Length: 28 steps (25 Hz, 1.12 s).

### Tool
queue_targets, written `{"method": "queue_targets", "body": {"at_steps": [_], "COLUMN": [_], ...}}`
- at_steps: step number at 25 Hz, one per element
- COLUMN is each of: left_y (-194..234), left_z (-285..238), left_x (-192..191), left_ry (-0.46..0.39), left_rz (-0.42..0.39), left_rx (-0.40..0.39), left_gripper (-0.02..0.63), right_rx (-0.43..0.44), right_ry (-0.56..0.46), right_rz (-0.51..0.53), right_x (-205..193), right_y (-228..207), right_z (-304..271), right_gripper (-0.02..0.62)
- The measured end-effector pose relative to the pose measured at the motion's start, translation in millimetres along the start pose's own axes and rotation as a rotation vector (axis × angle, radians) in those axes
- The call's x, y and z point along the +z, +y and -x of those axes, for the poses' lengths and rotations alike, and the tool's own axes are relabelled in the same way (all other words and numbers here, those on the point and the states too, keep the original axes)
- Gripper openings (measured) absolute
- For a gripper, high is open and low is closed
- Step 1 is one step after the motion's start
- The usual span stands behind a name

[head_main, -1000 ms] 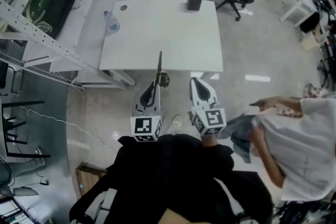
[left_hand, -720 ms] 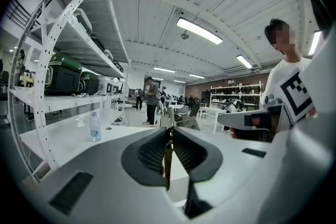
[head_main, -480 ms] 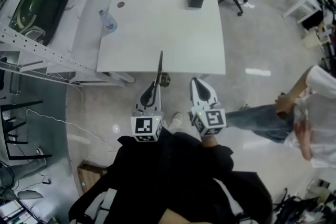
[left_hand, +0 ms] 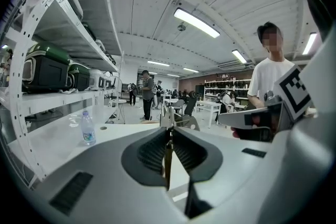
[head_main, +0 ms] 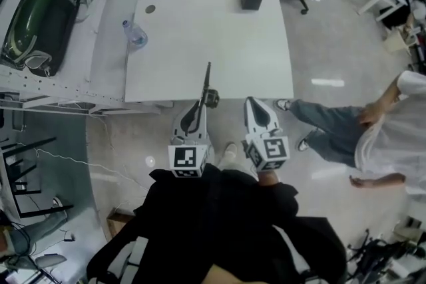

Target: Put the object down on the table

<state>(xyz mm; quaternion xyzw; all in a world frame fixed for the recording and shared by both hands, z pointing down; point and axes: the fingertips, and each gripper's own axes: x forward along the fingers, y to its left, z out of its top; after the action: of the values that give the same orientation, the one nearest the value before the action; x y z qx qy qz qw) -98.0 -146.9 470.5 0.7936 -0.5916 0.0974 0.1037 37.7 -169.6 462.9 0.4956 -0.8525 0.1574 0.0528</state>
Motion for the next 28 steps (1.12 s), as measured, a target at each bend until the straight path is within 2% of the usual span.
{"method": "queue_targets", "body": {"at_steps": [5,10,28], "left_y": [13.4,20.2,32.5], "left_z": [-18.1,-33.8,-92.5], "left_x": [-1.1,-13.6,-36.3], "left_ry": [0.005,0.060,0.148], "left_rz": [0.013,-0.039,-0.190], "left_rx": [-0.009,-0.033,-0.050], "left_gripper": [0.037,0.037,0.036], "right_rx": [-0.005,-0.019,-0.036], "right_ry": [0.022,0.043,0.081], "right_rz": [0.002,-0.010,-0.042], "right_x": [-8.1,-16.3,-45.3], "right_y": [1.6,0.0,-20.4], "right_z": [-17.4,-25.7,-51.3], "right_gripper": [0.000,0.000,0.002]}}
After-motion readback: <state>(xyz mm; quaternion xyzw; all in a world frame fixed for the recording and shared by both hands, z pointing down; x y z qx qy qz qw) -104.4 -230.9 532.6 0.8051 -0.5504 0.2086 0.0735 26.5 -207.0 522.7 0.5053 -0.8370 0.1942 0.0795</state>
